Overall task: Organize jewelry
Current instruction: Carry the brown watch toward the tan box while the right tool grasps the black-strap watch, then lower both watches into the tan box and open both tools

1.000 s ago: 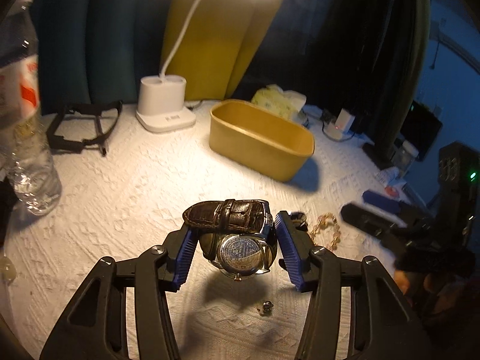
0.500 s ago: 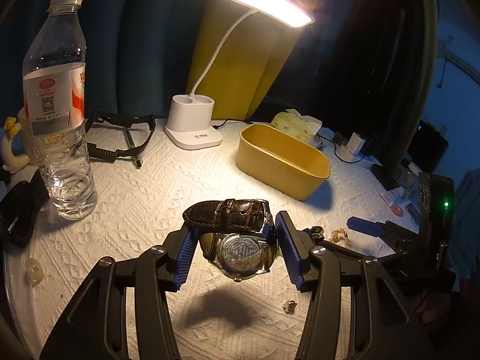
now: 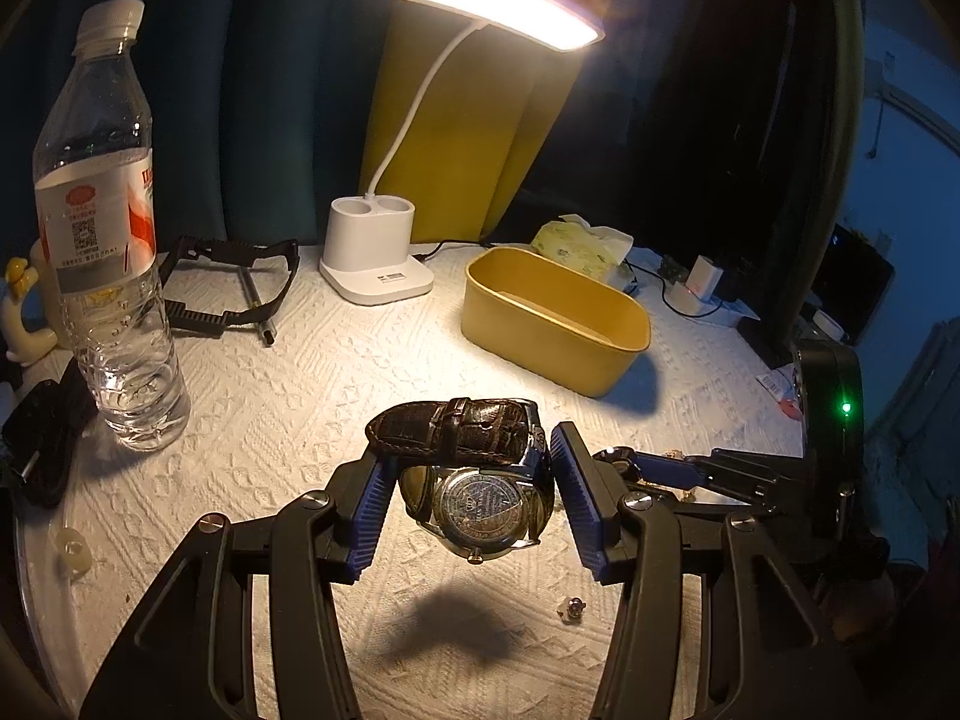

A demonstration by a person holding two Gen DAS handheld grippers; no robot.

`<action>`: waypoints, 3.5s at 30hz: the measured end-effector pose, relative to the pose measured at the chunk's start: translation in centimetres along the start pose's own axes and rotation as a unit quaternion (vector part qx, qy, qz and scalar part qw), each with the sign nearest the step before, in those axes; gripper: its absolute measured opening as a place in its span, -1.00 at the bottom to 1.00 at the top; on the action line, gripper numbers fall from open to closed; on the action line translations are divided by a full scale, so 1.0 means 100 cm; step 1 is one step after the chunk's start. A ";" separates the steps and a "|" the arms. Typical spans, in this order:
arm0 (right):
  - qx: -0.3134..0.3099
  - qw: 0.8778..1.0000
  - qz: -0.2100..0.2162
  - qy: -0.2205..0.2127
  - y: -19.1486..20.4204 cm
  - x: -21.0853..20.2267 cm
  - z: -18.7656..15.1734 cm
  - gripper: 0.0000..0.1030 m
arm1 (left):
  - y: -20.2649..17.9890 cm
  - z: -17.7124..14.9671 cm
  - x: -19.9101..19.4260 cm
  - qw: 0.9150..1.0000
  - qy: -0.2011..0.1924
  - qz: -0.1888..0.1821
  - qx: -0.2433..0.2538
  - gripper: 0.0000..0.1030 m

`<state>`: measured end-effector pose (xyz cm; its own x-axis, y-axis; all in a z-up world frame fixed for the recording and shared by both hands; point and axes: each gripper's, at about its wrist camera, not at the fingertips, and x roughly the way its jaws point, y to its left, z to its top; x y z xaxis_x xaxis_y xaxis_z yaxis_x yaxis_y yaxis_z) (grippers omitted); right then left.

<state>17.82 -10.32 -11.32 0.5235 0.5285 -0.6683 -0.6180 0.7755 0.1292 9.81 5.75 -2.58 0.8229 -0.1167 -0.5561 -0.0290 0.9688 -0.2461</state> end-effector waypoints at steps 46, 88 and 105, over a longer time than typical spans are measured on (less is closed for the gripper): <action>0.009 0.993 0.017 -0.119 -0.072 -0.008 0.078 -0.31 | -0.061 0.083 0.080 0.988 -0.081 -0.024 0.131 0.06; 0.054 0.986 -0.036 -0.156 -0.093 -0.022 0.078 0.20 | -0.054 0.109 0.142 0.993 -0.017 -0.033 0.109 0.38; 0.030 0.984 -0.041 -0.170 -0.061 -0.062 0.060 0.21 | -0.047 0.087 0.065 0.991 -0.080 0.008 0.111 0.38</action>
<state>21.84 -16.25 -3.57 0.7429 0.5400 -0.3956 -0.5351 0.8342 0.1337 20.23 2.32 1.86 0.9035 -0.0814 -0.4208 0.0676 0.9966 -0.0477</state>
